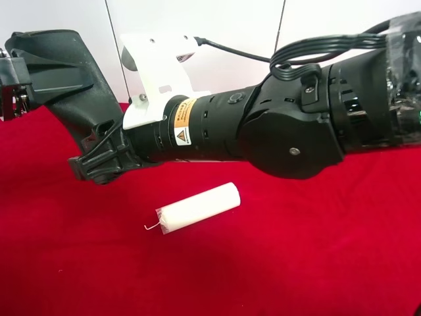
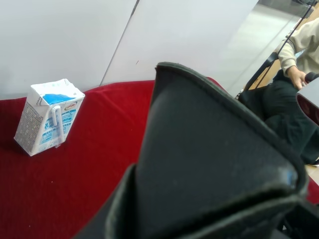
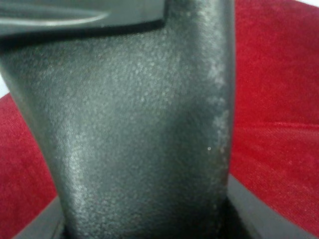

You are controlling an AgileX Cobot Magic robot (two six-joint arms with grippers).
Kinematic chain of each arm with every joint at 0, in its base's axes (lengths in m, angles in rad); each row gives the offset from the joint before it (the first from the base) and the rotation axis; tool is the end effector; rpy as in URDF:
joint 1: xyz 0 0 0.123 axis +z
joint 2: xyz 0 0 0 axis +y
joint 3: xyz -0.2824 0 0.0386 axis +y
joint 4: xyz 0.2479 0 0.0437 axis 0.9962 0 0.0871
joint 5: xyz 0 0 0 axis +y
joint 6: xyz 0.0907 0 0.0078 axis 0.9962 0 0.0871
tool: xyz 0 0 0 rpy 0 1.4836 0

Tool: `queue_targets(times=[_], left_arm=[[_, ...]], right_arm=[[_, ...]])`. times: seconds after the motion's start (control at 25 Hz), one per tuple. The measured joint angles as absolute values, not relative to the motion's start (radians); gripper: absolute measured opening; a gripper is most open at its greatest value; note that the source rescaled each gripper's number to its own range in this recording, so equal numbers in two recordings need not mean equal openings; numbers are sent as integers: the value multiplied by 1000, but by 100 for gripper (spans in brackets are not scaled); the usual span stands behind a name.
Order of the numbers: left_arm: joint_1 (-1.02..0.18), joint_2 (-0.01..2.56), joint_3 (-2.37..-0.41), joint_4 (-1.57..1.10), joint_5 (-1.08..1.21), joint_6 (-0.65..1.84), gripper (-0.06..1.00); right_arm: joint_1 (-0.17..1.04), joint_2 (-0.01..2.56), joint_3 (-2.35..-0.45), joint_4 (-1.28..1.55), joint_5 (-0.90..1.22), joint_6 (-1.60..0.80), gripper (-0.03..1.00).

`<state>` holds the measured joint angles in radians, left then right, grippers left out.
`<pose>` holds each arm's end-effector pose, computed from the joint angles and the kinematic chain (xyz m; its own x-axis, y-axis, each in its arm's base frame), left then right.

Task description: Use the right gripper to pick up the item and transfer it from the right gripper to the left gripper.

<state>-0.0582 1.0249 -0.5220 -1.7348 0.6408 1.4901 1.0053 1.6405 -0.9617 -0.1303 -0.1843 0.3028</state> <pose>0.1915 -0.0650 0.2819 -0.4494 -0.2007 -0.8705 0.5047 0.7470 -0.4327 0.1922 0.3068 0.2441 -0.3585 -0.2406 -0.9020 -0.8057 0.5677 0.1688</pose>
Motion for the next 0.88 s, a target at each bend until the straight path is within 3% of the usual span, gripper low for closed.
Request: queue_targets(times=[0.24,0.32,0.4,0.48,0.6,0.88], left_arm=[[-58,1025,-522,-1735,641,1490,4],[-58,1025,-522,-1733,641,1491,3],[-58,1025,-522,-1730,641,1491,3],[-58,1025,-522,-1729,641,1491,3],[-58,1025,-522,-1729,641,1491,3],[-58,1025,-522,-1728,641,1491,2]], right_arm=[[1005,1640,-962,-130,-184,300,2],[1005,1640,-962,-130,-186,299,31],[1005,1640,-962,-130,-190,299,73],[1005,1640,-962,-130,-191,299,90],[1005,1640,-962,-130,-191,299,98],[1005,1601,-962,-128,-95,299,100]])
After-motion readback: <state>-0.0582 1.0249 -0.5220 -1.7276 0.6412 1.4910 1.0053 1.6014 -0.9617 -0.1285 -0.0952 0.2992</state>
